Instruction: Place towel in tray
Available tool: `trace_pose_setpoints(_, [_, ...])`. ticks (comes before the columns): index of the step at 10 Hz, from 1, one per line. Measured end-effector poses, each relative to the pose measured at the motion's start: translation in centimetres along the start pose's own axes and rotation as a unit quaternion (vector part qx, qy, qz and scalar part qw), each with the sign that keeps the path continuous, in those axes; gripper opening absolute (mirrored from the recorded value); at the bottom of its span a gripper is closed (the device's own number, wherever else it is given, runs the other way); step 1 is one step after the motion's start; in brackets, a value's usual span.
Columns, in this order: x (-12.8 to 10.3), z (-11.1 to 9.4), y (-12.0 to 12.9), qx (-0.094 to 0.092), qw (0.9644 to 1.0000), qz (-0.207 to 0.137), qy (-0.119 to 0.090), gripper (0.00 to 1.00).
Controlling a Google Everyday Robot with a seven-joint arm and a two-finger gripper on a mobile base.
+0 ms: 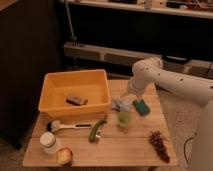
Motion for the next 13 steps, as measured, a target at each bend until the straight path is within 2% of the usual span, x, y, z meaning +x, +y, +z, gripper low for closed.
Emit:
trace_pose_setpoints(1, [-0.3, 1.6, -0.4, -0.004, 0.9999, 0.002, 0.013, 0.65])
trace_pose_setpoints(5, [0.0, 6.1, 2.7, -0.01, 0.9984, -0.028, 0.049, 0.65])
trace_pose_setpoints(8, [0.5, 7.4, 3.6, 0.001, 0.9968, -0.041, 0.069, 0.65])
trace_pose_setpoints(11, [2.1, 10.3, 3.6, 0.019, 0.9941, -0.05, 0.094, 0.64])
trace_pose_setpoints(12, [2.3, 10.5, 3.6, 0.021, 0.9938, -0.053, 0.096, 0.6])
trace_pose_setpoints(13, [2.6, 10.4, 3.5, 0.023, 0.9935, -0.055, 0.096, 0.51])
